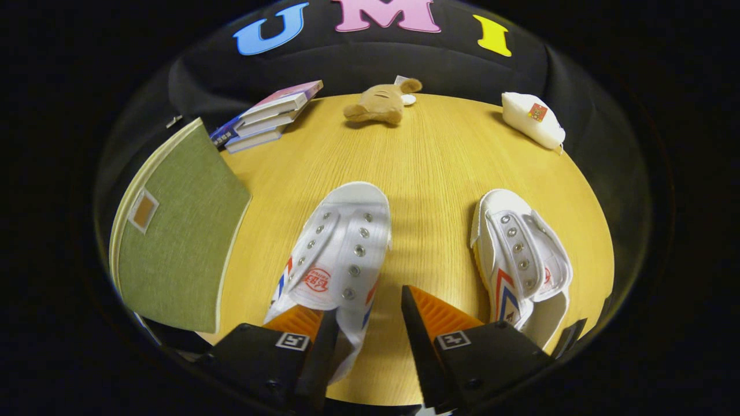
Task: Open the storage box then place both shoes into the box .Put the left shoe in first, then the right shoe, with the right side of both shoes facing outward in a uniform manner.
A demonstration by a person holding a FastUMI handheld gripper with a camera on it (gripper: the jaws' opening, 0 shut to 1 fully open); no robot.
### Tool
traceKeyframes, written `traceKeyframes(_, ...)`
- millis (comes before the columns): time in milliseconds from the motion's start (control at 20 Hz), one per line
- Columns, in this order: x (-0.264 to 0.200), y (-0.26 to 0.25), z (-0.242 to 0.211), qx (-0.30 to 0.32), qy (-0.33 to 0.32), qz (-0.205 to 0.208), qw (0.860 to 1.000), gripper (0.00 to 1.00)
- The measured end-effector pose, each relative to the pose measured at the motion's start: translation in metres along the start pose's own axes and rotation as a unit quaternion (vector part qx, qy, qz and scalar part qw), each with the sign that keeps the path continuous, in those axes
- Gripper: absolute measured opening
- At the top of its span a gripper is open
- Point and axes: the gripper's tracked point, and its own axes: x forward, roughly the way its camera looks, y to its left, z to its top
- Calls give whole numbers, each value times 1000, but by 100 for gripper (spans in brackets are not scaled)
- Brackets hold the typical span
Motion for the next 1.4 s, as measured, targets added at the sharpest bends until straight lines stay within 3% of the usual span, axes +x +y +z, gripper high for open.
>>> traceKeyframes(150,4,4,1,0,-9,-11,1000,26)
traceKeyframes(300,4,1,3,26,-4,-9,1000,10)
traceKeyframes(750,-32,13,40,67,-30,23,997,8)
traceKeyframes(1050,-90,41,93,85,-51,50,994,8)
traceKeyframes(1400,-146,129,156,92,-54,106,989,8)
